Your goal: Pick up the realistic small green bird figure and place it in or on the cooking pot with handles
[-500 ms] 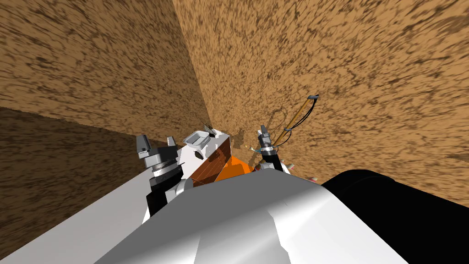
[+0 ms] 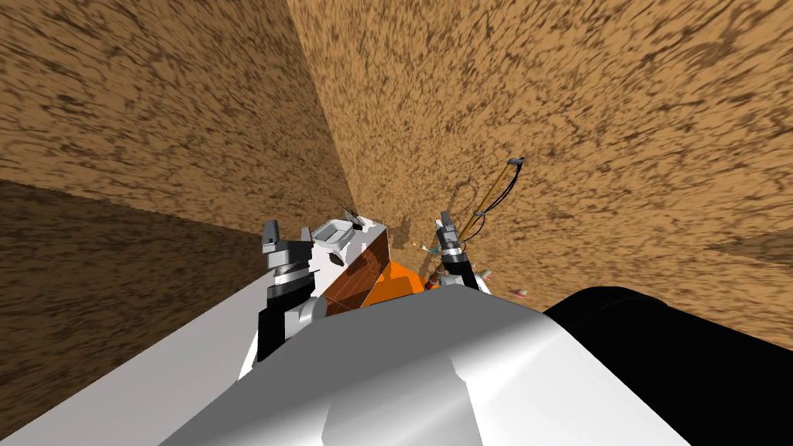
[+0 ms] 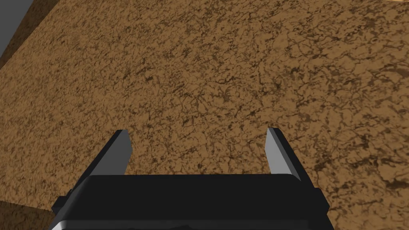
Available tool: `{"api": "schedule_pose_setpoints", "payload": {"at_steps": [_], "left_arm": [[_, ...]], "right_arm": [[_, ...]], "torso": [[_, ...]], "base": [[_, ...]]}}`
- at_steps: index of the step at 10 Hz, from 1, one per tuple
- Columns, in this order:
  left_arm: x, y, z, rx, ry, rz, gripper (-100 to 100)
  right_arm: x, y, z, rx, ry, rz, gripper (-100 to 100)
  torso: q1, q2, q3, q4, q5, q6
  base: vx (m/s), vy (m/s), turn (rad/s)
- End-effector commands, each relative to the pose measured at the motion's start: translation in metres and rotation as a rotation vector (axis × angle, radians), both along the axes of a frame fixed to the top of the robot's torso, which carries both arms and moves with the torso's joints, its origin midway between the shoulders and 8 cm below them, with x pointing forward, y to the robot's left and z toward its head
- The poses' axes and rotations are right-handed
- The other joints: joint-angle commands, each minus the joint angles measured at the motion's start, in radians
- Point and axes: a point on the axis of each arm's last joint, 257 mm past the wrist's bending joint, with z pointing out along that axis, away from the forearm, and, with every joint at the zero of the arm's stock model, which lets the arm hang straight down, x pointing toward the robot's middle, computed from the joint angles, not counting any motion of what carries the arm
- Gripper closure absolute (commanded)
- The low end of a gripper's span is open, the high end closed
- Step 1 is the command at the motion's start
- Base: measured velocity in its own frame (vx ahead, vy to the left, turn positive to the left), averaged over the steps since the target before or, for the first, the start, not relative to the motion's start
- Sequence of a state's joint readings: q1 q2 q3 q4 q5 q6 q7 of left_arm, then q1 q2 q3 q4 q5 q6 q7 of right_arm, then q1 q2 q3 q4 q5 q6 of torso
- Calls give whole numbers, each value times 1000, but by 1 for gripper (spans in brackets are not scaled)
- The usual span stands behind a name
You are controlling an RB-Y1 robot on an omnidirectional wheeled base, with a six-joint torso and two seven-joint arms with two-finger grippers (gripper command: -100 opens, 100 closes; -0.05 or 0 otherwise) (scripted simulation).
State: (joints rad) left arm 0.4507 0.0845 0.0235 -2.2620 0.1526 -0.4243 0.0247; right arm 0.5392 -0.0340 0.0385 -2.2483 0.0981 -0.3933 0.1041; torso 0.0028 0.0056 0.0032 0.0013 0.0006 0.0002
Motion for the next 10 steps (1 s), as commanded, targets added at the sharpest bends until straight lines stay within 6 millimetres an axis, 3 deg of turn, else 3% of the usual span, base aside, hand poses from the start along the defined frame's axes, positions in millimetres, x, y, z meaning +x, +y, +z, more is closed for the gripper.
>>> {"api": "schedule_pose_setpoints", "payload": {"at_steps": [1, 10], "left_arm": [[18, -10, -10, 14, 49, -42, -100], [82, -40, -63, 86, 272, -160, -100]], "right_arm": [[0, 0, 0, 0, 0, 0, 0], [0, 0, 0, 0, 0, 0, 0]], "torso": [[0, 0, 0, 0, 0, 0], [0, -3, -1, -1, 0, 0]], "base": [[-93, 49, -76], [-55, 37, -46]]}}
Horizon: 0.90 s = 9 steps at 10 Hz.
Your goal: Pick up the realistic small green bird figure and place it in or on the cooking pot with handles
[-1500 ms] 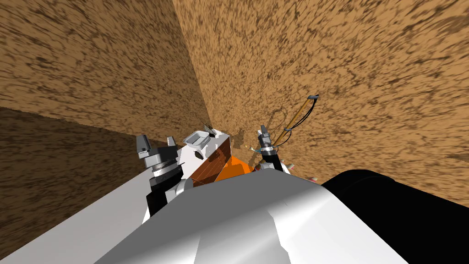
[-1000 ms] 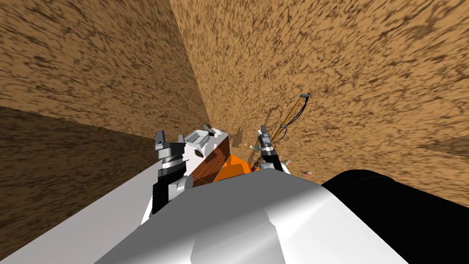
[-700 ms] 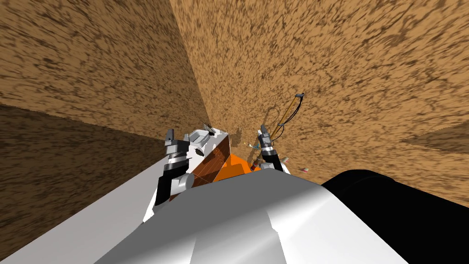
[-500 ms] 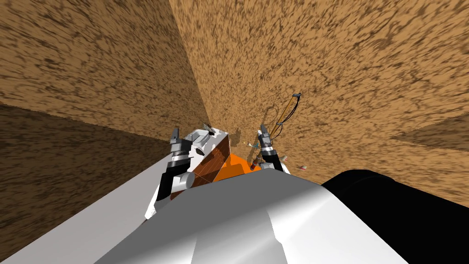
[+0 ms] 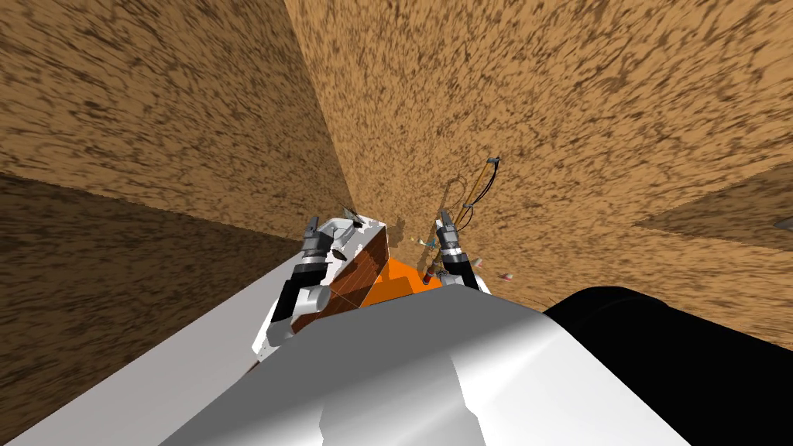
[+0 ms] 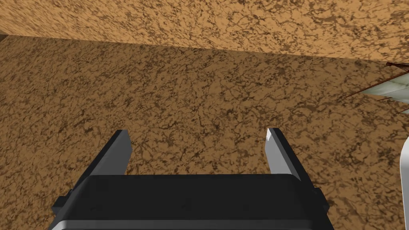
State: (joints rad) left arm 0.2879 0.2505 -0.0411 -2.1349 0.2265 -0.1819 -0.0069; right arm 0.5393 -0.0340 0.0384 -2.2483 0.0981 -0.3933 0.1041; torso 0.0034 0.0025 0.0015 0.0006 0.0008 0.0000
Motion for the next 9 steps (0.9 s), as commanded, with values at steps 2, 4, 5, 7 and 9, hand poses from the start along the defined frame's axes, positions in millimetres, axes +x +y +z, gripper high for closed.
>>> {"api": "schedule_pose_setpoints", "payload": {"at_steps": [2, 4, 5, 7, 9], "left_arm": [[20, -6, -23, 33, 86, -28, -100], [33, -10, -39, 57, 142, -44, -100], [33, -10, -40, 57, 148, -44, -100], [46, -13, -57, 83, 208, -58, -100], [58, -15, -76, 109, 271, -69, -100]], "right_arm": [[0, 0, 0, 0, 0, 0, 0], [0, 0, 0, 0, 0, 0, 0], [0, 0, 0, 0, 0, 0, 0], [0, 0, 0, 0, 0, 0, 0], [0, 0, 0, 0, 0, 0, 0]], "torso": [[0, 0, 0, 0, 0, 0], [0, 0, 0, 0, 0, 0], [0, 0, 0, 0, 0, 0], [0, 0, 0, 0, 0, 0], [0, -1, 0, 0, 0, 0]], "base": [[-42, 42, -68], [-46, 38, -56], [-41, 37, -48], [-43, 44, -67], [-37, 48, -78]]}}
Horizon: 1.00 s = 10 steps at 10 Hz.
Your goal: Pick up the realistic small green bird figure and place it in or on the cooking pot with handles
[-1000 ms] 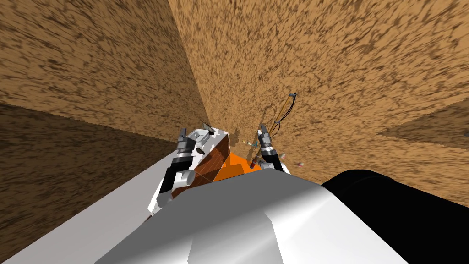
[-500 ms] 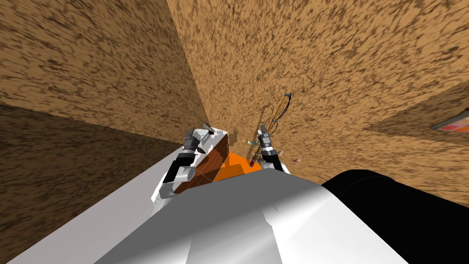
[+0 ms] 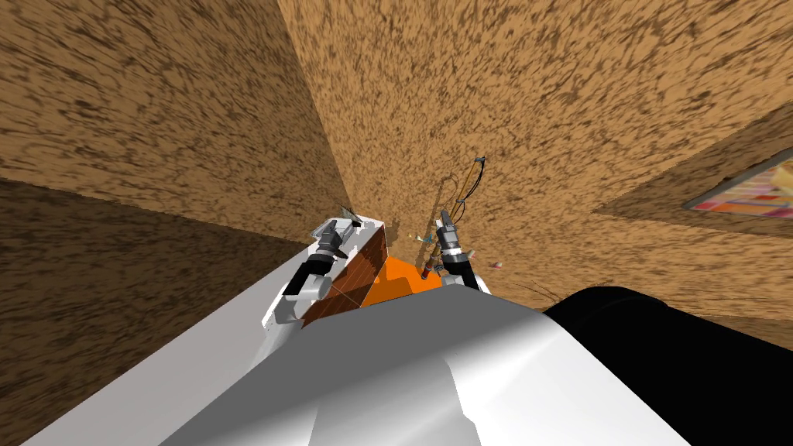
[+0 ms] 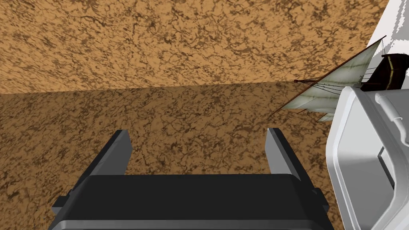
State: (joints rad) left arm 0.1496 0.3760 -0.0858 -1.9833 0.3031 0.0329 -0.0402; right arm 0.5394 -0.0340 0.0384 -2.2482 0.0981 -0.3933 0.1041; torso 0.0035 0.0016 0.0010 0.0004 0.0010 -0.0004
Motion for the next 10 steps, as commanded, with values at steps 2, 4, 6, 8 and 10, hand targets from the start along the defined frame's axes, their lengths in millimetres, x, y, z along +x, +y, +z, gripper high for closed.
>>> {"api": "schedule_pose_setpoints", "payload": {"at_steps": [2, 4, 6, 8, 10], "left_arm": [[14, -3, -23, 34, 78, -11, -100], [24, -3, -43, 63, 144, -18, -100], [33, -1, -62, 92, 210, -24, -100], [41, 1, -82, 122, 277, -27, -100], [48, 6, -101, 153, 344, -29, -100]], "right_arm": [[0, 0, 0, 0, 0, 0, 0], [0, 0, 0, 0, 0, 0, 0], [0, 0, 0, 0, 0, 0, 0], [0, 0, 0, 0, 0, 0, 0], [0, 0, 0, 0, 0, 0, 0]], "torso": [[0, 0, 0, 0, 0, 0], [-1, -1, 0, 0, 0, 0], [0, -1, 0, 0, 0, 0], [0, -1, -1, 0, 0, 0], [0, -1, -1, 0, 0, 0]], "base": [[-36, 43, -78], [-26, 33, -75], [-33, 43, -90], [-23, 36, -81], [-21, 37, -90]]}}
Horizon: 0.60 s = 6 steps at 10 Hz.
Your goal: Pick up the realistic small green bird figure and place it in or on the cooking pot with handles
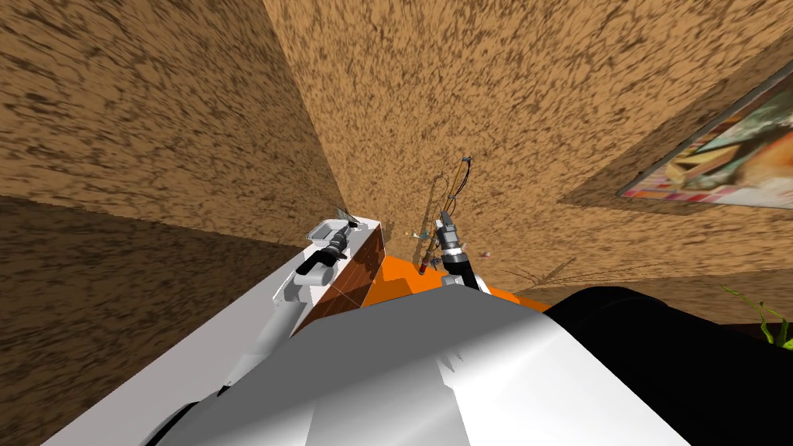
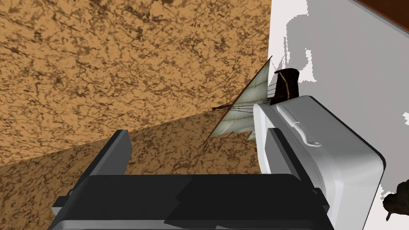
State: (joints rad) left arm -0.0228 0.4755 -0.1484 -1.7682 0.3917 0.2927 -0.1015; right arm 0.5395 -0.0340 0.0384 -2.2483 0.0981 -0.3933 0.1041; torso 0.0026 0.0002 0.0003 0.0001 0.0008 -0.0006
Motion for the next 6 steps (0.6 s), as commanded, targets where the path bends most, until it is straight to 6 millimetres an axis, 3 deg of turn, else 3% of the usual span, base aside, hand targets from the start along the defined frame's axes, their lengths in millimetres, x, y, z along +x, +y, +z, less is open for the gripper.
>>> {"api": "schedule_pose_setpoints", "payload": {"at_steps": [1, 6], "left_arm": [[8, 5, -16, 34, 61, -3, -100], [14, 22, -59, 101, 219, 7, -100]], "right_arm": [[0, 0, 0, 0, 0, 0, 0], [0, 0, 0, 0, 0, 0, 0]], "torso": [[0, 0, 0, 0, 0, 0], [1, 0, 0, 0, 0, 0]], "base": [[-19, 42, -145], [-16, 41, -80]]}}
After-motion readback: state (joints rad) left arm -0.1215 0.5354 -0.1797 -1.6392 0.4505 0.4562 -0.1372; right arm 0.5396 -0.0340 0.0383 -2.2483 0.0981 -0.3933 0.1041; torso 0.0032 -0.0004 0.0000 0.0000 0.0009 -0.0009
